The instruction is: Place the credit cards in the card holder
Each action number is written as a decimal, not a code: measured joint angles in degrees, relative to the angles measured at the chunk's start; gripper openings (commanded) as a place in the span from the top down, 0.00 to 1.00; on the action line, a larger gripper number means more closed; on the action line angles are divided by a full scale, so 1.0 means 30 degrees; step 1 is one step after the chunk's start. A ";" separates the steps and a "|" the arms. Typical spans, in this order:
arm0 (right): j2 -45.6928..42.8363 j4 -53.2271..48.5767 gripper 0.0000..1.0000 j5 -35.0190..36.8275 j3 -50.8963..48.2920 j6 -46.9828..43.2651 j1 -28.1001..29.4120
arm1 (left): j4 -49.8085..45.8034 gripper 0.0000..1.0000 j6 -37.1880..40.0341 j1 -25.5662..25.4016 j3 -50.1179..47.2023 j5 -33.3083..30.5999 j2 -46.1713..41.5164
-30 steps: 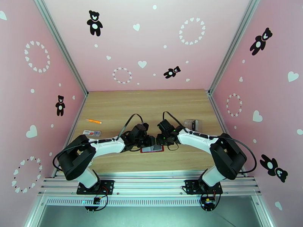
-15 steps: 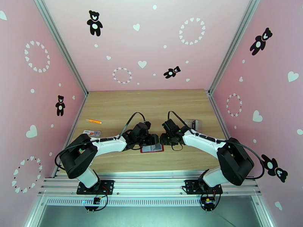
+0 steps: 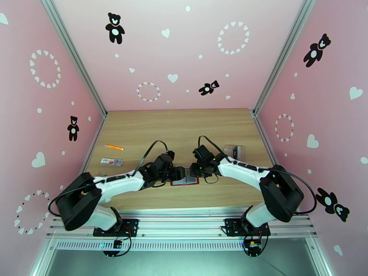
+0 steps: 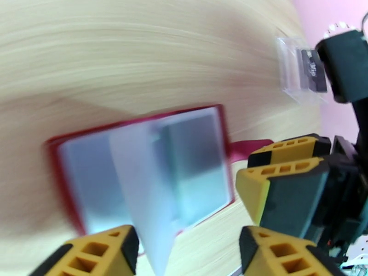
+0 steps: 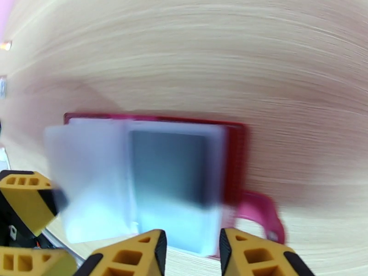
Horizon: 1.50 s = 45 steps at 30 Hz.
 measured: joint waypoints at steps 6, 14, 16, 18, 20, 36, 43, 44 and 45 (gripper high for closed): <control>0.0423 -0.1173 0.57 0.0831 0.1596 -0.0707 -0.0007 | -0.1078 0.33 0.0087 0.0933 -0.1246 -0.0845 -0.2353; -0.1100 -0.4248 0.46 0.3577 0.2120 -0.2841 -0.5384 | -0.1268 0.33 0.0248 0.1290 -0.1778 -0.0889 -0.2331; -0.1778 -0.5013 0.43 0.4306 0.2135 -0.3373 -0.6783 | -0.1188 0.33 0.0284 0.1319 -0.1778 -0.0889 -0.2237; -0.2572 -0.5654 0.40 0.4947 0.2171 -0.3942 -0.8051 | -0.1078 0.33 0.0291 0.1355 -0.1778 -0.0874 -0.2004; -0.2965 -0.6266 0.39 0.5428 0.2433 -0.4350 -0.9122 | -0.1049 0.33 0.0291 0.1370 -0.1778 -0.0867 -0.1778; 0.0685 -0.7664 0.38 0.6448 0.4874 -0.6360 -1.3209 | -0.0321 0.33 0.0299 0.1392 -0.1778 -0.0736 -0.0721; 0.2200 -0.7672 0.39 0.6477 0.5865 -0.6477 -1.3245 | -0.0095 0.33 0.0299 0.1392 -0.1785 -0.0678 -0.0612; 0.2426 -0.7701 0.39 0.6484 0.5952 -0.6506 -1.3267 | -0.0066 0.33 0.0299 0.1392 -0.1785 -0.0670 -0.0605; 0.2667 -0.7715 0.40 0.6477 0.6033 -0.6492 -1.3274 | -0.0058 0.33 0.0299 0.1392 -0.1792 -0.0670 -0.0605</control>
